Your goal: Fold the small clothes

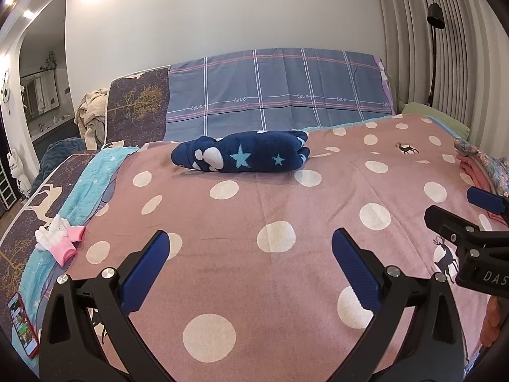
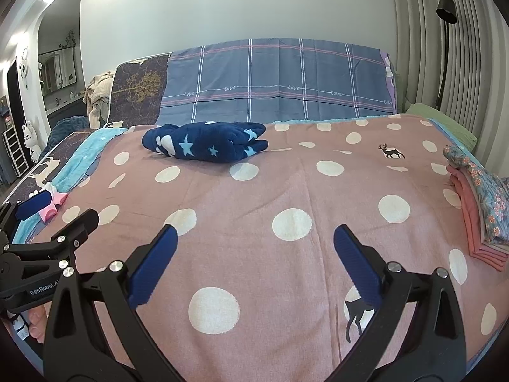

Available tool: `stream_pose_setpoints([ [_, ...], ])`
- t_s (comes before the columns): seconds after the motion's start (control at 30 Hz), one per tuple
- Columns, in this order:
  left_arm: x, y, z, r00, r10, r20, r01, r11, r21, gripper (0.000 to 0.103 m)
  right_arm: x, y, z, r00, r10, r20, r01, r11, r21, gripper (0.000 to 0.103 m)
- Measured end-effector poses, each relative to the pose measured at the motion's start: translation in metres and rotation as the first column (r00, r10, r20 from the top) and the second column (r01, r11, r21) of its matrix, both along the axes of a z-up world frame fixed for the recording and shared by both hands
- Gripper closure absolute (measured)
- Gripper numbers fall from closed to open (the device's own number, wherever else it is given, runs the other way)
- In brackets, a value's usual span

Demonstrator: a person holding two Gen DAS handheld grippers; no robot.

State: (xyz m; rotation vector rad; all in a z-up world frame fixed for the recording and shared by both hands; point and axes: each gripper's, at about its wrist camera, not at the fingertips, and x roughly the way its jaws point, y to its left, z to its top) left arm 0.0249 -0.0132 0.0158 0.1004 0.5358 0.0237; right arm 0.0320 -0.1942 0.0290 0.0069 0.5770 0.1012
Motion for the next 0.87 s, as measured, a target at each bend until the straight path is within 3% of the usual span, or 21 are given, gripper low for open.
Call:
stream_pose_setpoints([
  [0.87,0.0021,-0.0054,-0.0001,1.0,0.0,-0.018,0.0,1.0,0.019,0.001,0.0064,0.0002,-0.0018,1.0,0.0,-0.004,0.0,1.0,-0.015,0.003],
])
